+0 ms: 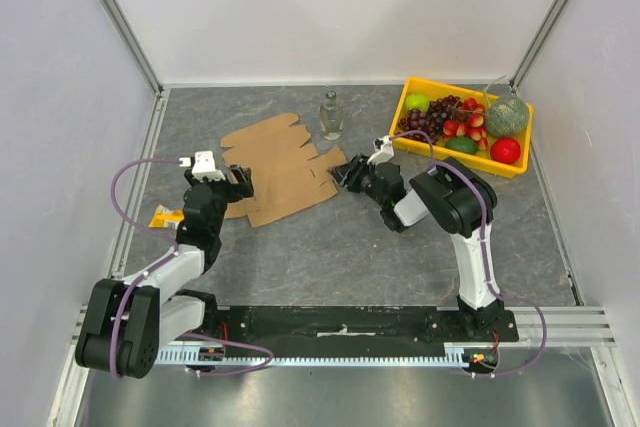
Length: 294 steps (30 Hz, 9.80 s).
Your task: Fold the paper box
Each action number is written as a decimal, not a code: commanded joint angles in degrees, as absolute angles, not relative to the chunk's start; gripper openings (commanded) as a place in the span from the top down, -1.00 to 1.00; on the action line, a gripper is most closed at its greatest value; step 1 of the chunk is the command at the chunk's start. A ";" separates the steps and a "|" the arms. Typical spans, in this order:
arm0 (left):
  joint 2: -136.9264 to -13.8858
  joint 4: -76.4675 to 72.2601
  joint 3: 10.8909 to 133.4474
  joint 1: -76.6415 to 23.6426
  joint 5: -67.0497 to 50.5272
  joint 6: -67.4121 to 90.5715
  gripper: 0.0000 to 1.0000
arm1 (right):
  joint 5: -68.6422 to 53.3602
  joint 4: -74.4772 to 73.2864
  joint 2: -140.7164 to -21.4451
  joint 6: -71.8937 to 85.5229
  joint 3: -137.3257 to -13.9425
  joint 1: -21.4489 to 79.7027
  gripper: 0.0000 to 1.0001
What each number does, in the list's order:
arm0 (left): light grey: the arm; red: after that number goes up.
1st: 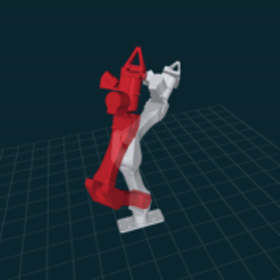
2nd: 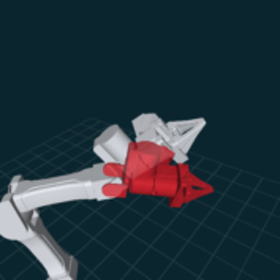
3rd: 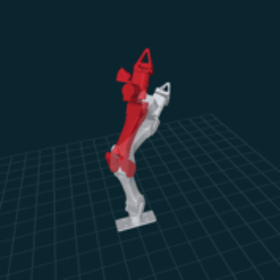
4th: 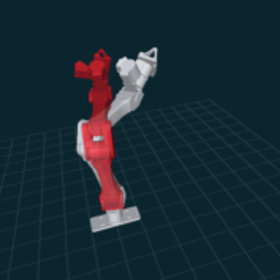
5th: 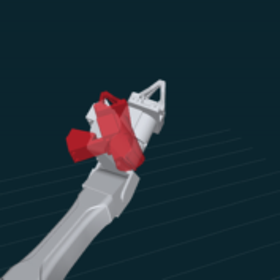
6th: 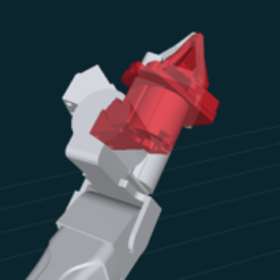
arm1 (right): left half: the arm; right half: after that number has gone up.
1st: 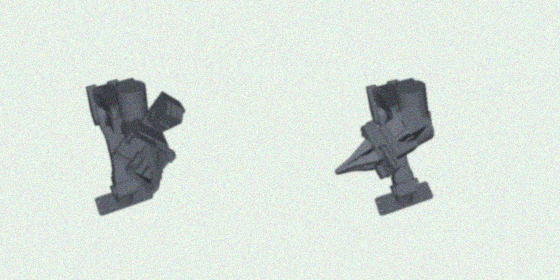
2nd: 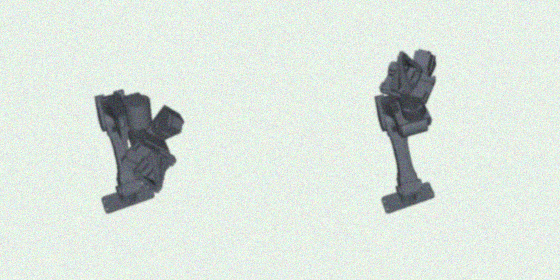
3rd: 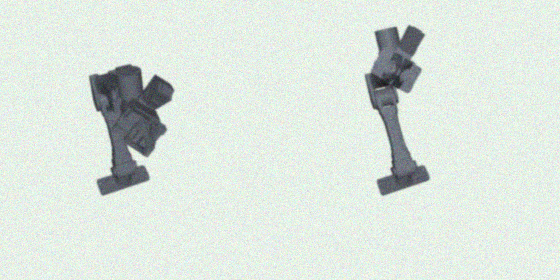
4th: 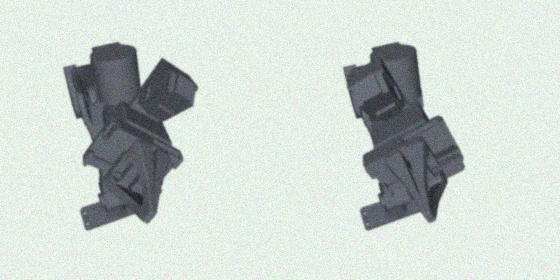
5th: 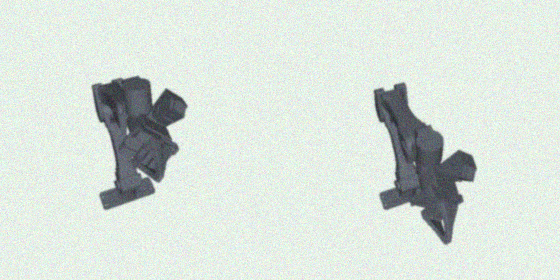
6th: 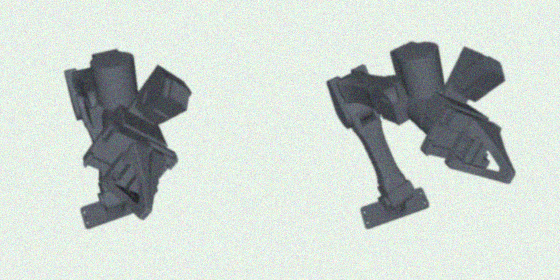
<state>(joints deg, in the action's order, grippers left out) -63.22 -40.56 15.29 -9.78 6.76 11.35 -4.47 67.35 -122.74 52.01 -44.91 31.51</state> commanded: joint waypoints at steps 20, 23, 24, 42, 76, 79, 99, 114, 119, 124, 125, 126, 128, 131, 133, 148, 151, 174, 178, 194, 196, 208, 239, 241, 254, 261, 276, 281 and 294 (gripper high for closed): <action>-58.11 -36.05 19.51 -9.93 -1.04 14.41 -0.39 | -17.75 54.71 -113.57 39.48 -47.64 29.18 1.00; -53.80 -33.41 19.78 -10.02 -1.76 17.48 -0.30 | -17.93 47.13 -107.25 35.25 -46.50 29.18 1.00; -52.57 -32.79 19.78 -9.93 -2.37 18.80 -0.28 | -17.84 44.15 -104.96 33.77 -46.15 29.18 1.00; -60.45 -18.30 48.31 -13.18 -44.80 14.42 -0.52 | -24.50 -15.37 -78.58 1.59 -61.96 29.09 1.00; -85.95 34.10 85.52 -31.20 -49.57 -30.67 -0.03 | -38.49 -24.08 -73.92 -7.73 -71.37 29.18 1.00; -86.92 35.15 85.96 -32.08 -47.99 -31.29 0.04 | -39.11 -24.00 -73.65 -7.91 -71.63 29.18 1.00; -91.76 39.11 89.29 -33.49 -46.49 -32.61 0.24 | -38.67 -22.94 -72.16 -9.14 -72.16 29.18 1.00; -89.57 34.38 85.18 -31.30 -44.29 -25.94 0.96 | -23.03 -8.54 -60.48 -2.82 -57.15 29.00 -0.71; -84.12 29.10 80.25 -24.80 -51.58 -21.72 0.96 | -23.37 -1.95 -59.41 -1.41 -49.94 28.30 -0.81; -79.81 27.07 77.17 -20.31 -55.37 -20.83 0.96 | -28.03 8.59 -62.22 -0.09 -43.43 27.77 -0.81; -79.46 27.42 77.08 -19.87 -55.89 -21.27 0.96 | -28.73 10.79 -63.18 -0.09 -42.29 27.69 -0.81; -79.11 27.94 77.08 -19.52 -56.33 -21.70 0.96 | -29.61 12.55 -63.98 1.57 -41.49 27.69 -0.81; -78.58 28.30 76.82 -19.34 -56.78 -22.32 0.96 | -31.10 17.20 -66.52 2.37 -39.91 27.34 -0.80; -78.31 28.39 76.64 -19.16 -57.39 -22.76 0.96 | -34.35 21.79 -70.65 2.99 -40.34 26.81 -0.77; -78.40 28.39 76.64 -19.07 -57.66 -22.94 0.96 | -36.11 23.81 -73.29 3.34 -41.30 26.72 -0.73; -78.84 20.58 73.22 -17.14 -49.85 -15.48 0.96 | -39.38 24.35 -74.45 5.18 -42.18 26.19 0.51; -79.45 17.85 72.16 -17.05 -46.24 -12.40 0.94 | -38.42 19.97 -74.70 5.45 -44.90 26.02 0.66; -76.65 -5.87 45.20 -21.00 -26.11 11.59 0.77 | -15.57 -23.38 -86.04 -6.94 -69.70 30.66 1.00; -73.83 -11.68 38.25 -22.15 -22.51 13.97 0.70 | -9.24 -23.29 -86.05 -7.82 -69.43 34.62 1.00; -72.86 -25.92 24.97 -23.82 -20.48 16.61 0.55 | 5.53 -13.36 -80.42 -7.56 -59.42 45.88 1.00; -72.07 -27.41 23.82 -23.91 -20.48 16.87 0.49 | 6.41 -13.36 -80.42 -7.56 -59.33 46.05 1.00; -66.62 -35.50 17.41 -23.91 -26.19 18.19 0.02 | 6.16 -13.01 -80.77 -7.56 -59.33 46.14 1.00; -70.03 -35.51 19.24 -23.82 -20.03 19.78 -0.07 | 9.32 -12.31 -87.71 -3.43 -59.06 46.32 1.00; -74.16 -35.33 21.52 -23.82 -20.48 19.51 -0.06 | 9.49 -12.13 -87.98 -3.25 -58.89 46.23 1.00; -87.18 -28.13 31.38 -23.91 -15.39 14.94 -0.06 | 11.34 -8.53 -94.31 -0.97 -57.48 44.30 1.00; -89.21 -26.02 32.52 -23.82 -12.57 17.40 -0.05 | 8.27 -7.21 -94.31 -0.26 -55.99 41.93 1.00; -91.93 -18.74 37.08 -23.82 -4.22 23.21 0.81 | 3.96 -6.33 -94.31 -0.97 -55.02 40.87 1.00; -94.30 -15.82 39.29 -23.82 -7.55 20.66 0.96 | 3.87 -6.15 -93.60 -1.14 -55.11 40.87 1.00; -94.75 -13.01 37.97 -24.17 -13.18 19.86 0.96 | 4.31 -5.98 -92.46 -0.97 -55.28 40.61 1.00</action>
<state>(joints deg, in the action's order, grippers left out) -94.43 -15.97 38.22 -23.77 -10.39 21.71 4.54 -8.14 -94.56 -0.95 -54.98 40.95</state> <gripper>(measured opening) 0.026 0.010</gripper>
